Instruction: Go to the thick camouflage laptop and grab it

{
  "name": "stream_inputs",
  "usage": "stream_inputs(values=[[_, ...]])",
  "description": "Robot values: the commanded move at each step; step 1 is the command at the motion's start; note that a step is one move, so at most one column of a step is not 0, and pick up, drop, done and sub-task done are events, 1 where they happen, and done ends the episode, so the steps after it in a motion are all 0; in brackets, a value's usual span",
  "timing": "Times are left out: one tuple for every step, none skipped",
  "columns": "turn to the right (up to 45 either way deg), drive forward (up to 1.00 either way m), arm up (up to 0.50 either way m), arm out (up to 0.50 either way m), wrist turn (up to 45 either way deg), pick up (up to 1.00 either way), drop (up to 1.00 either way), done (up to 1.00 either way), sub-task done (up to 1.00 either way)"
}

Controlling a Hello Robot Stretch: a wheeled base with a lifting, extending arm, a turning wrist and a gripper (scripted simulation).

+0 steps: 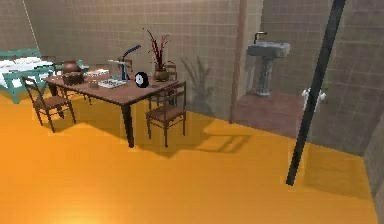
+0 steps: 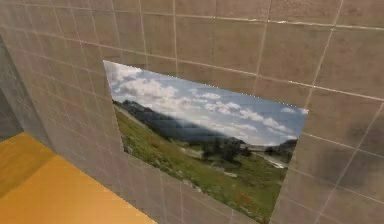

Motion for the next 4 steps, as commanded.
stream_inputs(values=[[-12.0,0.0,0.0,0.0,0.0,0.0,0.0,0.0,0.0],[0.0,0.4,0.0,0.0,0.0,0.0,0.0,0.0,0.0],[-21.0,0.0,0.0,0.0,0.0,0.0,0.0,0.0,0.0],[0.0,1.0,0.0,0.0,0.0,0.0,0.0,0.0,0.0]])
